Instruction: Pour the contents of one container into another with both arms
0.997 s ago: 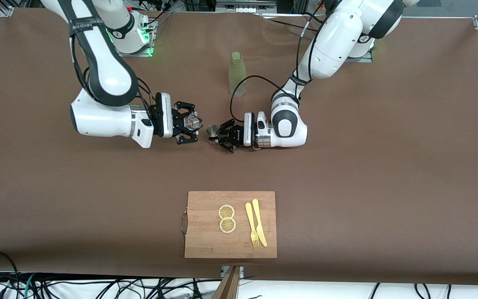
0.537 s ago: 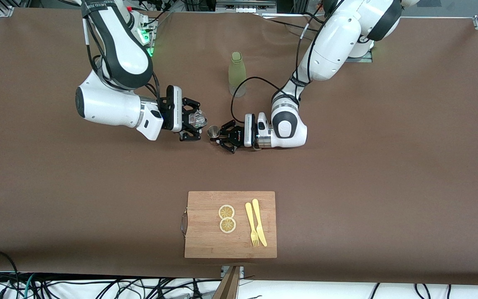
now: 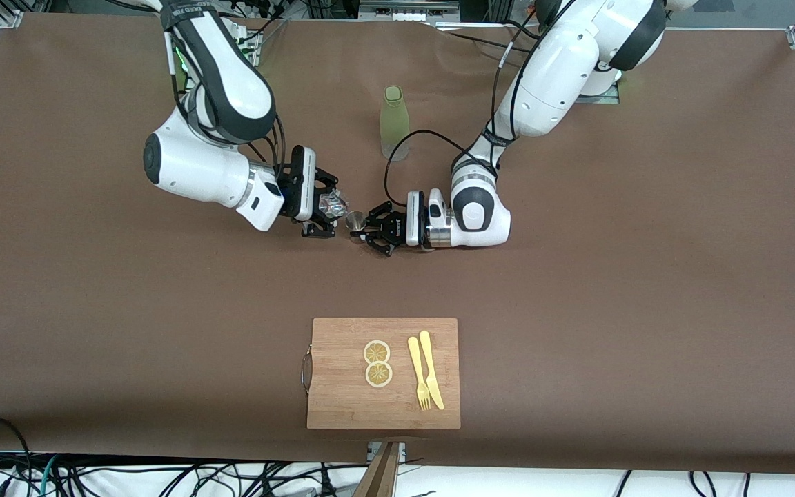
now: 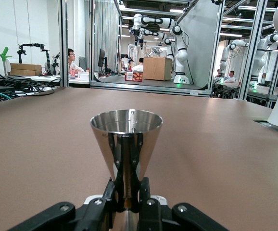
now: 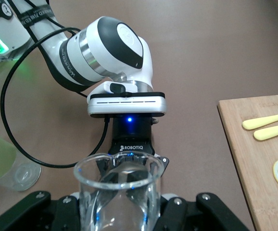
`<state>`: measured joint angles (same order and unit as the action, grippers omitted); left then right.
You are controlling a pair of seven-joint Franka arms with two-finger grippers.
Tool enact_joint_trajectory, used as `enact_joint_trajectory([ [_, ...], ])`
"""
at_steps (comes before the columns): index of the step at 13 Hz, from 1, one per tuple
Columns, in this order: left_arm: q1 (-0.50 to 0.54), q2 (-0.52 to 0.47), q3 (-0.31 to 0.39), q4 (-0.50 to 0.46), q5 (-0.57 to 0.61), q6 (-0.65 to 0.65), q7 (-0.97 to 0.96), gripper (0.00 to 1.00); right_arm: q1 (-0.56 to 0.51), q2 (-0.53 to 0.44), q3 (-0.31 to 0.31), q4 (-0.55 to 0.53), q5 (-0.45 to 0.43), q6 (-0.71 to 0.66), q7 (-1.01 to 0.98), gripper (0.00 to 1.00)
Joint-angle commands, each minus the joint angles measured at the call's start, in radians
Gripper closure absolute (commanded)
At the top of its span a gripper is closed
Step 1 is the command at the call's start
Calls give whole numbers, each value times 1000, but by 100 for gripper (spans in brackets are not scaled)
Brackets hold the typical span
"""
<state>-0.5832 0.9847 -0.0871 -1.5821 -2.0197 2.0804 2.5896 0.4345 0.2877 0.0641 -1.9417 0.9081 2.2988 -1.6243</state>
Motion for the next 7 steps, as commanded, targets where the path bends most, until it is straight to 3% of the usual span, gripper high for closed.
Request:
enact_joint_trajectory([
  [1,-12,22,6,31,-24,9,30,100,15,-44,11,-39,-43,48,46,97],
  [7,-12,25,6,31,-24,10,29,100,30,-75,16,-91,-117,109,78,97],
])
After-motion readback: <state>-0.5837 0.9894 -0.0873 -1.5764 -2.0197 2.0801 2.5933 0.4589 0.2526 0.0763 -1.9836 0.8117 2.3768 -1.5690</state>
